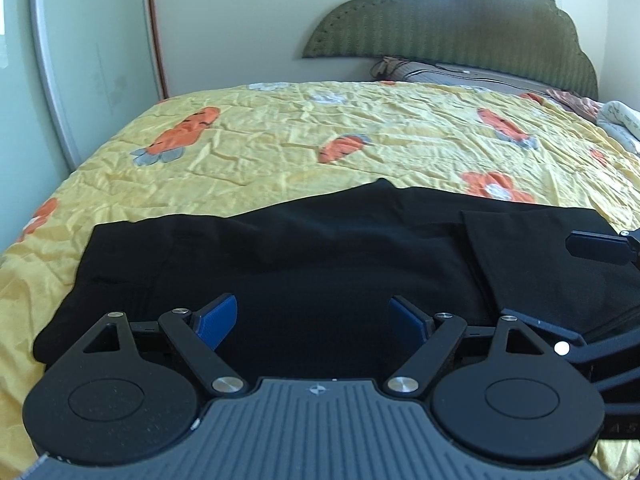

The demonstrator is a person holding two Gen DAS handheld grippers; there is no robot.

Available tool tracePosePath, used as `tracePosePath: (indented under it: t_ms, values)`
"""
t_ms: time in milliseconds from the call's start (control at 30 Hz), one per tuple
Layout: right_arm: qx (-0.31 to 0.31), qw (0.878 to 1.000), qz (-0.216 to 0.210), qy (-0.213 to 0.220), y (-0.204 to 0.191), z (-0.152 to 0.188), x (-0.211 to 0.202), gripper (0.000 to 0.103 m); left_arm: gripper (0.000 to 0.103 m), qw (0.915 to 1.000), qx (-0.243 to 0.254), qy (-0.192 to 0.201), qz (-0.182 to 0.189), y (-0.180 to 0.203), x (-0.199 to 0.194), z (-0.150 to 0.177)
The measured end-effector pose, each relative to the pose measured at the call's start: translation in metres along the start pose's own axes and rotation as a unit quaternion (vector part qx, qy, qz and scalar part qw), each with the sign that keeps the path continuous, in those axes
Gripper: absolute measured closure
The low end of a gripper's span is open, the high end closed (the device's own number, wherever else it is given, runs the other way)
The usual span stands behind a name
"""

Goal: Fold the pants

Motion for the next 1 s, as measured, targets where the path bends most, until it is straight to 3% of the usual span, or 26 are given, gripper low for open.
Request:
tracePosePath:
  t_ms: [300,800,900,1000]
  values:
    - [-0.079,0.996,-0.030,0.033,-0.062,-0.010,-0.006,0.012,0.018,0.9982,-0.035,0.002,-0.048,-0.043,-0.013,0.002]
    - [-0.146,0.985,-0.062,0.062,-0.103,-0.014,-0.012,0.013,0.018,0.9948,-0.058,-0.002,-0.083,-0.072,-0.022,0.007]
    - [-0.179,0.978,-0.068,0.087,-0.120,-0.021,-0.015,0.013,0.018,0.9926,-0.077,-0.001,-0.094,-0.088,-0.029,0.005]
    - [-0.230,0.964,-0.071,0.117,-0.144,-0.024,-0.017,0.013,0.018,0.9856,-0.138,-0.007,-0.096,-0.118,-0.038,0.006]
Point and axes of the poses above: each gripper's, at about its wrist camera, not at the fingertips, and x roughly the way its jaws point, y to its right, z to its underside, the point moved 2 cm from there along x, roughly the way its jaws point, and after that the axes turned 9 degrees about z, right-handed, at the moved point
